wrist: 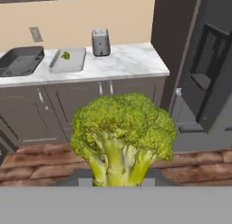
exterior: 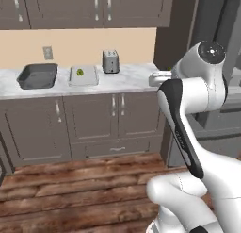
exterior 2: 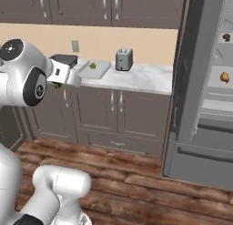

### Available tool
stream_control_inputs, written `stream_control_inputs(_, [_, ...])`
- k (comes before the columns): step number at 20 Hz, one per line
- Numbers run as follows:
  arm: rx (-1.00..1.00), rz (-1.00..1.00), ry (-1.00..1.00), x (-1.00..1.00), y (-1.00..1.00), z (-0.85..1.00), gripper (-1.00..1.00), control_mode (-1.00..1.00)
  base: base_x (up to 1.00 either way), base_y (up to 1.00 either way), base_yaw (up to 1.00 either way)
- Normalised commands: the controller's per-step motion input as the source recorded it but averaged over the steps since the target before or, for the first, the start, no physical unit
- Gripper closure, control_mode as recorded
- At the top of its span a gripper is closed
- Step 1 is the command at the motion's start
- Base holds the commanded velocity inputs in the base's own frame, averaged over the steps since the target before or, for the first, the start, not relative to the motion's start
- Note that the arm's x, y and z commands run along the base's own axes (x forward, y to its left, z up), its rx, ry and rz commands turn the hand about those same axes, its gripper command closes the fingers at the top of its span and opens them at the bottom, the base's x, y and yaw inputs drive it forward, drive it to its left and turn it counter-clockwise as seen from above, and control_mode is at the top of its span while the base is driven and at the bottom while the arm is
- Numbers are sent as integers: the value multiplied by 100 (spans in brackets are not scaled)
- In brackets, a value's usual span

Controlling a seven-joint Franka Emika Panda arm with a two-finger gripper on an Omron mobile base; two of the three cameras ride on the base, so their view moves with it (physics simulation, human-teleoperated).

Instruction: Place one broccoli and one chicken drumstick in each tupperware on the nearby counter, to pack two identical lunches.

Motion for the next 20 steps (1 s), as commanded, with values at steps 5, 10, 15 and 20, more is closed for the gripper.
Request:
stream_control_inputs(5, [0, 0, 0, 0, 0, 0, 100, 100, 29, 100, 0])
stream_control_inputs(10, [0, 0, 0, 0, 0, 0, 100, 100, 65, 100, 0])
stream_control_inputs(15, [0, 0, 0, 0, 0, 0, 100, 100, 86, 85, 0])
stream_control_inputs(20, [0, 0, 0, 0, 0, 0, 100, 100, 84, 74, 0])
